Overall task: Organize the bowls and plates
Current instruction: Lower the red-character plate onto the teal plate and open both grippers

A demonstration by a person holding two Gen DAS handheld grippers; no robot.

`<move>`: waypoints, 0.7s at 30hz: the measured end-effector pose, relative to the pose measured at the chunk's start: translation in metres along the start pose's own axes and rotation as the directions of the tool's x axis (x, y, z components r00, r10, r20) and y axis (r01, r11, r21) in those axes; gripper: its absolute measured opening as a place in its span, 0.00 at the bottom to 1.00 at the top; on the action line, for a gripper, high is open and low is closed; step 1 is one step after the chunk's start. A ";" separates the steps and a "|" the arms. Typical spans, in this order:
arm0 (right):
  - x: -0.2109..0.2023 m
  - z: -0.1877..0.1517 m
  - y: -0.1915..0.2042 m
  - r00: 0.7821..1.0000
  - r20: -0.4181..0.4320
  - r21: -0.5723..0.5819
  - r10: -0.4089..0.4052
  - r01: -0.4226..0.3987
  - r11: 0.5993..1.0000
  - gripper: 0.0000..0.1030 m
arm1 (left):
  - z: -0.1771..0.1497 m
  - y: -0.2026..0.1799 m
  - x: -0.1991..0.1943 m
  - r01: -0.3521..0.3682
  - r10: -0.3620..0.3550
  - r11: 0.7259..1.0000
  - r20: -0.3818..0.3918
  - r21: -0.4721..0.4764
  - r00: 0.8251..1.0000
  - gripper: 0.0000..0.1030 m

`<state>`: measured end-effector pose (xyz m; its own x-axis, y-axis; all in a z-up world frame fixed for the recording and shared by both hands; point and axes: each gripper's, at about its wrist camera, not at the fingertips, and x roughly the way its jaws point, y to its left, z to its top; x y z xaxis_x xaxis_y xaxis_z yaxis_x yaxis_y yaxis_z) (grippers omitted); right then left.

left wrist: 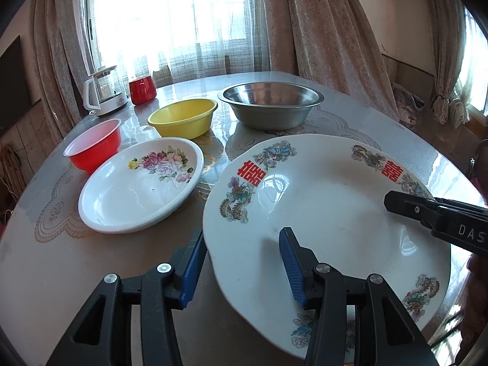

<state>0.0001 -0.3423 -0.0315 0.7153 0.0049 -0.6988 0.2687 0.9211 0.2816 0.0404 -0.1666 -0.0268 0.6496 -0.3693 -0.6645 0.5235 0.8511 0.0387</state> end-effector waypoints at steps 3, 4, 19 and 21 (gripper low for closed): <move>-0.009 0.001 -0.004 1.000 0.028 0.013 -0.008 0.007 1.000 0.30 | -0.001 0.002 -0.001 0.011 -0.011 1.000 0.001 -0.016 1.000 0.49; -0.010 0.002 -0.005 1.000 0.028 0.014 -0.006 0.006 1.000 0.30 | -0.001 0.003 -0.001 0.014 -0.014 1.000 0.001 -0.021 1.000 0.49; -0.015 -0.001 0.001 0.999 0.033 0.017 -0.033 0.032 0.999 0.34 | -0.005 0.009 -0.005 0.049 -0.049 0.997 0.002 -0.054 0.999 0.50; -0.016 -0.001 0.002 0.999 0.034 0.021 -0.037 0.036 0.999 0.34 | -0.006 0.010 -0.007 0.051 -0.051 0.997 0.007 -0.057 0.999 0.50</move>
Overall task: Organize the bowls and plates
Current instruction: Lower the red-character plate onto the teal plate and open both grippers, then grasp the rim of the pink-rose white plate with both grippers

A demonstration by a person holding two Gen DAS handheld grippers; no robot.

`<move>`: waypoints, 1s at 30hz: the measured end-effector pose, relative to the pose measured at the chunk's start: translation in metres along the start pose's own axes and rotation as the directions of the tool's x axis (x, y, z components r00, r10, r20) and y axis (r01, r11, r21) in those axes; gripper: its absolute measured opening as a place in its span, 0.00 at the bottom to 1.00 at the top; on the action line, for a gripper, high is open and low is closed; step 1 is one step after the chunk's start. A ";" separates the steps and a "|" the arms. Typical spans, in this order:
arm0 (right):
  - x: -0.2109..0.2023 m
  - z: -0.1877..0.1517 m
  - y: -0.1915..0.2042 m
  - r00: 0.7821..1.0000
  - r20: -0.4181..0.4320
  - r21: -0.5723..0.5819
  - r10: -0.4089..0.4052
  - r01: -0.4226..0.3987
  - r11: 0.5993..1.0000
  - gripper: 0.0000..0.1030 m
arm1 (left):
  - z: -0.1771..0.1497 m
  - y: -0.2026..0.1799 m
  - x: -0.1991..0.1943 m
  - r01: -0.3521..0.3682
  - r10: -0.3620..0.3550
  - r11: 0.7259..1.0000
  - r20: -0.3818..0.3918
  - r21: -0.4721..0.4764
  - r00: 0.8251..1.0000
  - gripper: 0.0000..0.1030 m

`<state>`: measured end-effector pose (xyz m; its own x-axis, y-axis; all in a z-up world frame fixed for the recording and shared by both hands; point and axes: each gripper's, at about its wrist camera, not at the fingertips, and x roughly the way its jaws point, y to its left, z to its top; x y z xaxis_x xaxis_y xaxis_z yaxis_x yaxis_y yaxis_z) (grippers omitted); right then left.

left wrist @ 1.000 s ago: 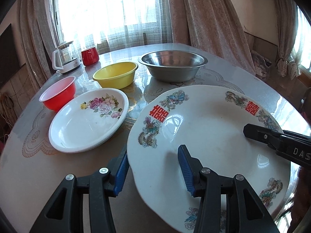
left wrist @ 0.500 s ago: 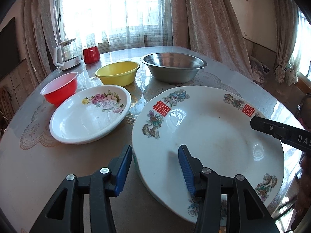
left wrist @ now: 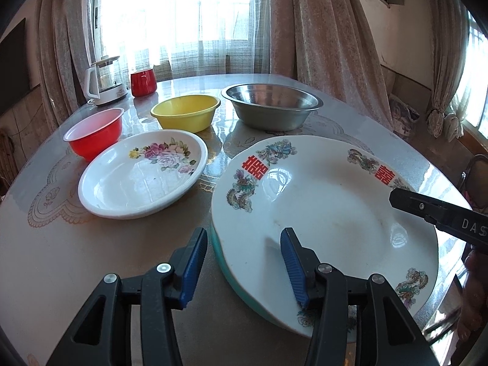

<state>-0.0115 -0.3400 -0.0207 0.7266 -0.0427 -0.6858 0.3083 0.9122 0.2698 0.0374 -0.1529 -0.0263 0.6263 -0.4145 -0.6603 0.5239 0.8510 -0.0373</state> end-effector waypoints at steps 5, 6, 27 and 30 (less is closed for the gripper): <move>-0.007 0.001 0.002 0.999 0.028 -0.001 -0.032 0.032 1.000 0.34 | -0.001 0.005 -0.009 0.008 -0.008 1.000 -0.002 -0.014 1.000 0.52; -0.009 0.002 0.003 0.999 0.038 -0.003 -0.039 0.039 0.999 0.34 | 0.000 0.006 -0.011 0.008 -0.008 1.000 -0.007 -0.017 1.000 0.53; -0.020 0.012 0.073 0.985 0.155 -0.185 -0.074 0.103 0.977 0.35 | -0.002 0.087 -0.030 -0.099 0.095 0.967 -0.029 -0.235 0.995 0.64; -0.013 0.013 0.088 0.990 0.133 -0.213 -0.045 0.073 0.974 0.35 | -0.003 0.099 -0.029 -0.121 0.118 0.961 -0.029 -0.249 0.993 0.64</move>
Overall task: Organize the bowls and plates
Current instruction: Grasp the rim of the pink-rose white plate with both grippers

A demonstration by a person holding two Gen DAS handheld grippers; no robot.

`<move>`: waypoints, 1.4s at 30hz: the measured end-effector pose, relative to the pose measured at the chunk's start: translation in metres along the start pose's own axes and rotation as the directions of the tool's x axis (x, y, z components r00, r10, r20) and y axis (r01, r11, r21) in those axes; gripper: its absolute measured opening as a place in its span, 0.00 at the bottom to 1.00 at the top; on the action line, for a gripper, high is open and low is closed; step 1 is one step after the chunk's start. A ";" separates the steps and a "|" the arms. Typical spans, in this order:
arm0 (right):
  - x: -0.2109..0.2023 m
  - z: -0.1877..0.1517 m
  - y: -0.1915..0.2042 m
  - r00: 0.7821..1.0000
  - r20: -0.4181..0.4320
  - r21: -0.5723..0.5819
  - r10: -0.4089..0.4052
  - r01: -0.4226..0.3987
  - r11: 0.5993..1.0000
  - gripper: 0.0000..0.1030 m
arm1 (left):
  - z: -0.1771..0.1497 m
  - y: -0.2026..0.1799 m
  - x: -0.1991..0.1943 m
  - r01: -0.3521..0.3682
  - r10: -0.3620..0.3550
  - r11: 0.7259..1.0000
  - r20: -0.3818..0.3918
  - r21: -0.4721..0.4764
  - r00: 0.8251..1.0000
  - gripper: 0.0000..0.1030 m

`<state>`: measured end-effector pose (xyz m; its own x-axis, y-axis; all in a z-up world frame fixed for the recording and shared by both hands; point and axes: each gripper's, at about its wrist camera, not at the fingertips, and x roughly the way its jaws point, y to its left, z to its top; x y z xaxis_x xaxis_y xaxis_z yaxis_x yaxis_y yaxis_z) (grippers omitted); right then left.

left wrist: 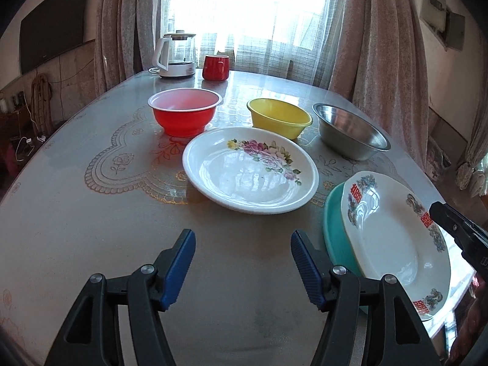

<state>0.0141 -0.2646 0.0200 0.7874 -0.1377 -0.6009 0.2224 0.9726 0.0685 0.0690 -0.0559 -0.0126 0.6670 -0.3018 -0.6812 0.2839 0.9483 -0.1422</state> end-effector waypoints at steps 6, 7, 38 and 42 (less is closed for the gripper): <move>0.010 0.002 0.025 0.998 -0.032 -0.044 0.052 -0.053 0.998 0.35 | 0.013 0.023 0.010 -0.042 0.042 0.998 0.003 -0.039 0.999 0.64; 0.012 0.003 0.028 0.997 -0.039 -0.049 0.061 -0.063 0.997 0.35 | 0.016 0.027 0.013 -0.046 0.046 0.998 0.001 -0.048 0.999 0.65; 0.139 0.071 0.105 0.932 -0.331 -0.091 0.150 -0.190 0.978 0.39 | 0.046 0.064 0.065 0.058 -0.068 0.985 -0.056 -0.160 0.996 0.80; 0.169 0.073 0.103 0.904 -0.407 -0.053 0.129 -0.164 0.985 0.39 | 0.046 0.063 0.065 0.065 -0.075 0.985 -0.058 -0.161 0.995 0.80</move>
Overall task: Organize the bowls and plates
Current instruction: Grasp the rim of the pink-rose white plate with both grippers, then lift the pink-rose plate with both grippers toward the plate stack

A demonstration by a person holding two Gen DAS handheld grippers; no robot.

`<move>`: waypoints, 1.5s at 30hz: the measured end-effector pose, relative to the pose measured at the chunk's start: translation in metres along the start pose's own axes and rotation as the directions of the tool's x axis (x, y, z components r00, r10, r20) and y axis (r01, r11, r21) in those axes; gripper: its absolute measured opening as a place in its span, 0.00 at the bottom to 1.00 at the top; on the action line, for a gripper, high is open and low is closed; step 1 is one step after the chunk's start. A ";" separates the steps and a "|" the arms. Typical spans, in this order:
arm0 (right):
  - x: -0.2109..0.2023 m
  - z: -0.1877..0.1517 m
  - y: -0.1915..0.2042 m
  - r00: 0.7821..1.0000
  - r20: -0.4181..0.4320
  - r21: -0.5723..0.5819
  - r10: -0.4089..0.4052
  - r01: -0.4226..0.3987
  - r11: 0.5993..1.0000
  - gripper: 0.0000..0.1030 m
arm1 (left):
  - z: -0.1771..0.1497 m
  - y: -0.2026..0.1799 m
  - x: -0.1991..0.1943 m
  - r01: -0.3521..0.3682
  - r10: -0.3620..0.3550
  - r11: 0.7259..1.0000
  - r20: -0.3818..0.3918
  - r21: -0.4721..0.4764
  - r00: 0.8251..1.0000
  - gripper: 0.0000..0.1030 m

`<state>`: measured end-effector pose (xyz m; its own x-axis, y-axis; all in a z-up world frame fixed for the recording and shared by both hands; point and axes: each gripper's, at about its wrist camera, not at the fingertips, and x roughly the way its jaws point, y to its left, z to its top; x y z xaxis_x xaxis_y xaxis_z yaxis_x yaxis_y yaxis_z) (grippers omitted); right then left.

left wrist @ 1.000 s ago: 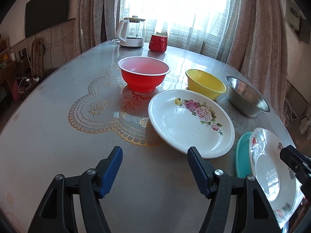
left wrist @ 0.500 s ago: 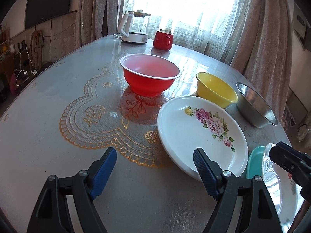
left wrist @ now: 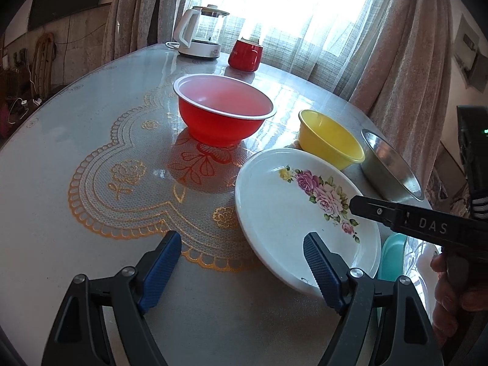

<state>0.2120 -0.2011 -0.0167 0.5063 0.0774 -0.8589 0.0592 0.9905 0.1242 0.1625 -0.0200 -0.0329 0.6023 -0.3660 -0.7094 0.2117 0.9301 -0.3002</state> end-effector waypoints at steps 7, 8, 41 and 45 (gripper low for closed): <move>0.026 0.007 -0.005 0.997 -0.075 0.047 0.017 -0.014 0.999 0.28 | 0.000 0.004 0.000 0.017 -0.017 1.000 0.003 -0.012 1.000 0.79; 0.027 0.007 -0.005 0.997 -0.077 0.049 0.011 -0.007 0.999 0.28 | 0.000 0.004 -0.001 0.017 -0.016 1.000 0.002 -0.011 1.000 0.79; 0.019 0.007 0.009 0.996 -0.086 0.022 0.003 -0.001 1.000 0.29 | 0.004 -0.011 0.009 -0.045 0.048 0.994 -0.029 0.097 0.998 0.29; 0.017 0.005 0.012 0.996 -0.093 0.002 0.012 -0.012 1.000 0.28 | 0.004 -0.007 0.006 -0.053 0.058 0.990 -0.033 0.134 0.998 0.30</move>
<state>0.2262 -0.1881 -0.0272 0.4248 0.0994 -0.8998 0.0548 0.9893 0.1351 0.1673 -0.0290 -0.0325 0.5881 -0.3123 -0.7461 0.2808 0.9439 -0.1737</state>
